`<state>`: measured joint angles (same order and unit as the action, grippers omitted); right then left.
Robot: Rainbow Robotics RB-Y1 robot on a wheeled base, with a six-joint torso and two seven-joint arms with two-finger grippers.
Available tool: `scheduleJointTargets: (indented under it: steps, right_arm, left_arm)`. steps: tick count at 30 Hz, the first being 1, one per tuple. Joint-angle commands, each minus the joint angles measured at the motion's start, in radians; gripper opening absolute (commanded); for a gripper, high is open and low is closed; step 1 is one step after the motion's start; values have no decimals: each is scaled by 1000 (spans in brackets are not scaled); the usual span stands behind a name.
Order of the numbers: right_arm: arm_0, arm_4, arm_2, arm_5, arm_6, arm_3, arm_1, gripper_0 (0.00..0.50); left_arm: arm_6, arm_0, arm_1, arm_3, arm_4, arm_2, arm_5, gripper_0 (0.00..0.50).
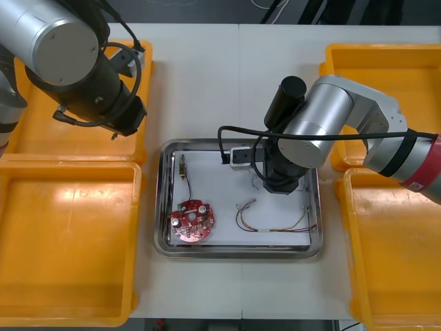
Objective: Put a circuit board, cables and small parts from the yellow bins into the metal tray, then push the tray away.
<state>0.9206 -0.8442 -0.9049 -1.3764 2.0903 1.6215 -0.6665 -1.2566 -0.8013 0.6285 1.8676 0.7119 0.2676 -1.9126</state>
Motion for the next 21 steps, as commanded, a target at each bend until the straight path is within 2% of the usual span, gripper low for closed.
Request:
scheduleJointTargets:
  steps: [1,9,17,21]
  right_arm:
    - [1,14,-11,14,4,17,-13,500]
    - [3,11,17,-6,0,67,-22,500]
    - [1,-18,110,-107,-12,146,-36,500]
    - [1,-70,192,-188,-19,169,-38,500]
  left_arm:
    - [100,-21,-15,13,12,-30,-7,0]
    - [105,-21,-15,15,9,-30,-7,0]
    - [94,-19,-15,15,12,-34,-7,0]
    - [98,-21,-18,15,12,-34,-7,0]
